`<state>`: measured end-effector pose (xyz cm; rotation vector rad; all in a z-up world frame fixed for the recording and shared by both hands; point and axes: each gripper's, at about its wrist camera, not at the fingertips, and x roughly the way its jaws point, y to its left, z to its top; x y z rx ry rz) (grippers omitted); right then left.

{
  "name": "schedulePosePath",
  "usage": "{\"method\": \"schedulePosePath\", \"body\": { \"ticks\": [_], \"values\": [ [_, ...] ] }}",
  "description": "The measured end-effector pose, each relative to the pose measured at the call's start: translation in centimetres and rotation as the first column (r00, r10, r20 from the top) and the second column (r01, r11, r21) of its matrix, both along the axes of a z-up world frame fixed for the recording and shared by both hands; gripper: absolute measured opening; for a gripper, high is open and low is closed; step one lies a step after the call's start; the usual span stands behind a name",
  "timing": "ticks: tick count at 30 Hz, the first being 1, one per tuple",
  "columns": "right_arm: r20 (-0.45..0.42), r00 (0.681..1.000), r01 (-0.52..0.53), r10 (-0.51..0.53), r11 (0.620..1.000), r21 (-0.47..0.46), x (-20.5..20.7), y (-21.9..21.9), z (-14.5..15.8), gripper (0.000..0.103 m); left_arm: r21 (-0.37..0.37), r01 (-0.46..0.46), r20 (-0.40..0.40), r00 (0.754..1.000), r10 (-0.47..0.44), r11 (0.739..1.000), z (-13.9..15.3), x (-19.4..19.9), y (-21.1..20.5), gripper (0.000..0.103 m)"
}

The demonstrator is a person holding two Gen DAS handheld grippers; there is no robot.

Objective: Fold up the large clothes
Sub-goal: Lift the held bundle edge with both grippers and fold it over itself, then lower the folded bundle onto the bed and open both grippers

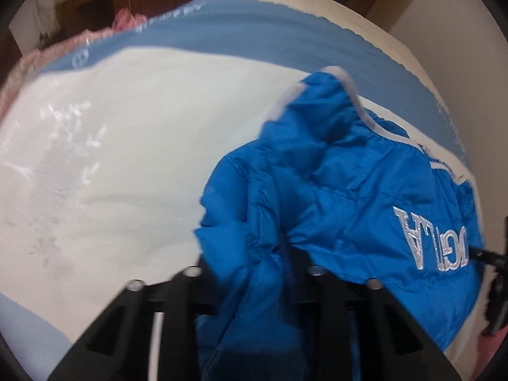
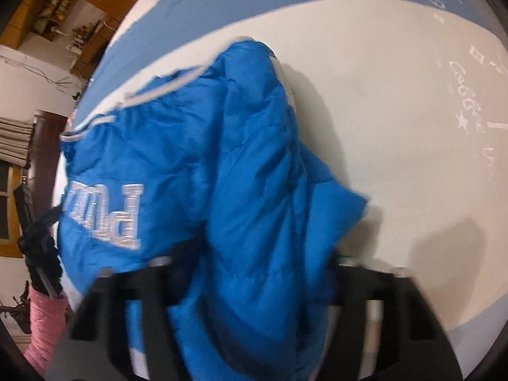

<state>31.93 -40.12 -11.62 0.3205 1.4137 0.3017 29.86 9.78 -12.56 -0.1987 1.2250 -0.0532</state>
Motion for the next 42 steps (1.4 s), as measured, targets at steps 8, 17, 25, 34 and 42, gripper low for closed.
{"method": "schedulePosePath", "body": {
  "ticks": [8, 17, 25, 34, 42],
  "values": [
    [0.117, 0.993, -0.012, 0.001, 0.995, 0.096, -3.5, -0.7, 6.3, 0.021, -0.009, -0.010, 0.079, 0.997, 0.011, 1.000, 5.4, -2.8, -0.1, 0.013],
    [0.189, 0.980, -0.087, 0.069, 0.992, 0.092, -9.6, -0.3, 12.5, 0.021, -0.004, 0.055, 0.160, 0.986, -0.054, 0.998, 12.5, -9.7, -1.8, 0.013],
    [0.166, 0.981, -0.115, 0.099, 0.989, 0.093, -14.1, 0.1, 13.6, 0.021, -0.014, 0.068, 0.166, 0.984, -0.064, 0.998, 14.6, -16.8, -0.2, 0.013],
    [0.020, 0.996, -0.081, 0.082, 0.997, -0.017, -17.1, 0.5, 6.4, 0.021, 0.051, 0.016, 0.015, 1.000, -0.017, 0.999, 6.1, -20.3, 1.8, 0.016],
    [-0.016, 1.000, -0.021, 0.020, 0.995, -0.095, -16.7, 0.8, 0.6, 0.030, 0.153, 0.050, 0.003, 0.999, -0.051, 0.987, -0.4, -19.7, 2.0, 0.029]
  ]
}}
